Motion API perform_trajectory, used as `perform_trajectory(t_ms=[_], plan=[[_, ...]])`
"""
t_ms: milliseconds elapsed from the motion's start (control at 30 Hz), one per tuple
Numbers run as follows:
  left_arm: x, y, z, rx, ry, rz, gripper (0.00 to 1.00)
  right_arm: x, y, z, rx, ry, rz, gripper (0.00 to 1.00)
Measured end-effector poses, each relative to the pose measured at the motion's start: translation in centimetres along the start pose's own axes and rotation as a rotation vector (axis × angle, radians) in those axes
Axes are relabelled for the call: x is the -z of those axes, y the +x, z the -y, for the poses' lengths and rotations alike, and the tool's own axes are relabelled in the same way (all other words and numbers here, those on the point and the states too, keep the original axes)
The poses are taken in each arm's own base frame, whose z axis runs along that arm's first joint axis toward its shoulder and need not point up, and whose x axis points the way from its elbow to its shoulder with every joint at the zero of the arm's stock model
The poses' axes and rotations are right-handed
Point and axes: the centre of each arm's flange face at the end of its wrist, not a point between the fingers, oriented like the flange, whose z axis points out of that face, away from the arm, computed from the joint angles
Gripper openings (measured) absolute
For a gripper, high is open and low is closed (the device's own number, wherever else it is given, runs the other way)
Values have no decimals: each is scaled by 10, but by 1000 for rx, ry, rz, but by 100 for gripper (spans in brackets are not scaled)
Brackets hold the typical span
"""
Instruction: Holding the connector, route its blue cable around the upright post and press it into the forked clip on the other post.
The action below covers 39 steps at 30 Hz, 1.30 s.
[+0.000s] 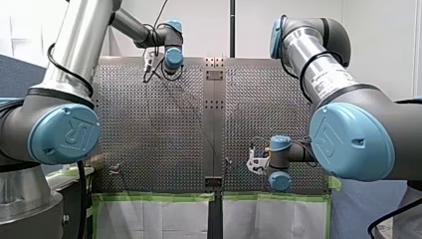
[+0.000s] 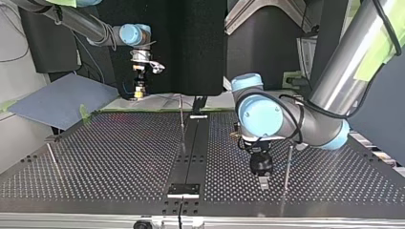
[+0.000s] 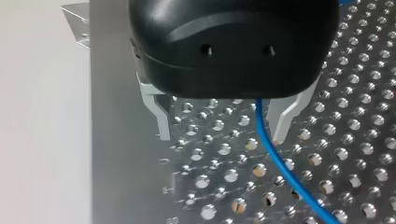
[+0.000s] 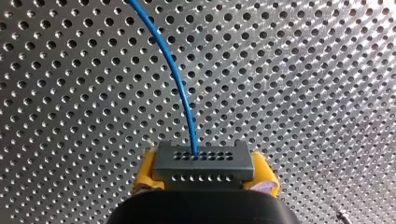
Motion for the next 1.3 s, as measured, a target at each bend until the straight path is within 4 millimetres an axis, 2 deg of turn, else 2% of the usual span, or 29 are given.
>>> perform_trajectory(t_ms=[167,400,767,1000,1300], plan=[[-13,1,1,15,-3,-13,100,1,0,0,0,2,2,0],[-27,-6,-14,68,-35,-8,100,0,0,0,0,2,1,0],[-33,1,-25,135,-50,-36,100,2,-1,0,0,2,4,0],[-32,22,-29,153,-49,-77,100,3,-1,0,1,2,5,0],[-22,53,-28,110,-32,-152,100,3,-1,0,1,2,6,0]])
